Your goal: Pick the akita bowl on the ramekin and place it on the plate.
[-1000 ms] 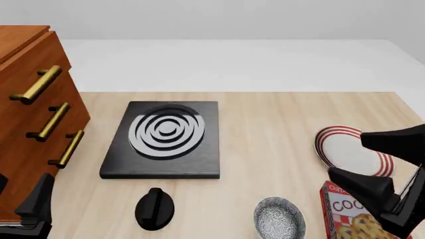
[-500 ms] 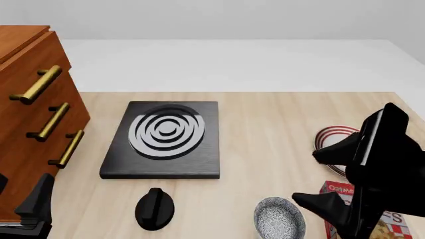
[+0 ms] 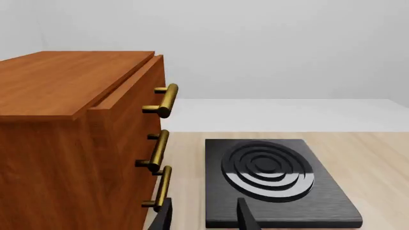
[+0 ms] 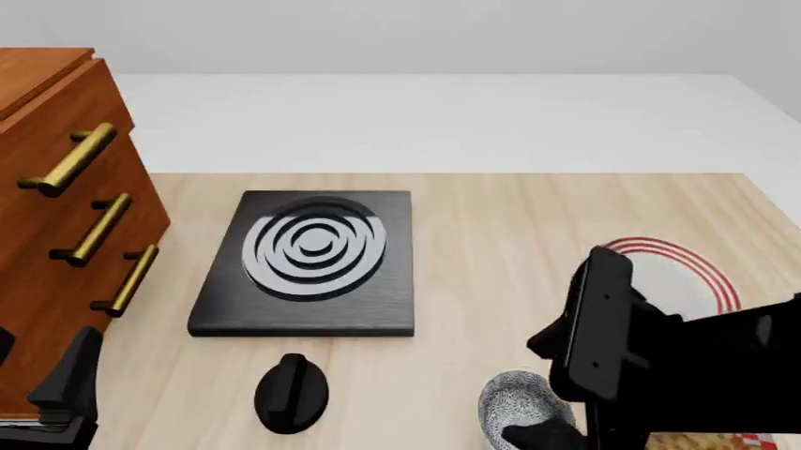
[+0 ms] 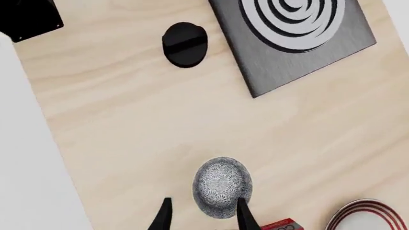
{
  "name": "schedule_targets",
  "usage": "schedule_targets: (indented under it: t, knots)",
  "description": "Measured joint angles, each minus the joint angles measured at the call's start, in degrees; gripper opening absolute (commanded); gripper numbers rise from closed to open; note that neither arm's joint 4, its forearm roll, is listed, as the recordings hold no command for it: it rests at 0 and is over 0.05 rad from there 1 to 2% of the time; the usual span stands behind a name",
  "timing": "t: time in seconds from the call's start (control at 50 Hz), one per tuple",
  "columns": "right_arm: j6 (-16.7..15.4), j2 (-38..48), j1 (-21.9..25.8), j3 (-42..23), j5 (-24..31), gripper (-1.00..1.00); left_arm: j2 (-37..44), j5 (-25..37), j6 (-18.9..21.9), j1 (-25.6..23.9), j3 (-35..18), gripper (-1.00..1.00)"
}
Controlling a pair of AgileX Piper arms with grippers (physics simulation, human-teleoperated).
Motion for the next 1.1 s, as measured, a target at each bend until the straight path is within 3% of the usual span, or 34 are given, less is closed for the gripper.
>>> schedule_targets:
  t: [0.32, 0.58, 1.1]
  knots:
    - [0.15, 3.74, 2.34, 1.86, -0.94, 1.00, 0.00, 0.00, 0.00, 0.00, 0.00, 1.00]
    - [-1.36, 4.95, 0.89, 4.75, -3.14, 1.00, 0.00, 0.00, 0.00, 0.00, 0.00, 1.00]
    - [1.32, 11.71, 2.96, 13.77, -15.81, 1.00, 0.00, 0.00, 0.00, 0.00, 0.00, 1.00]
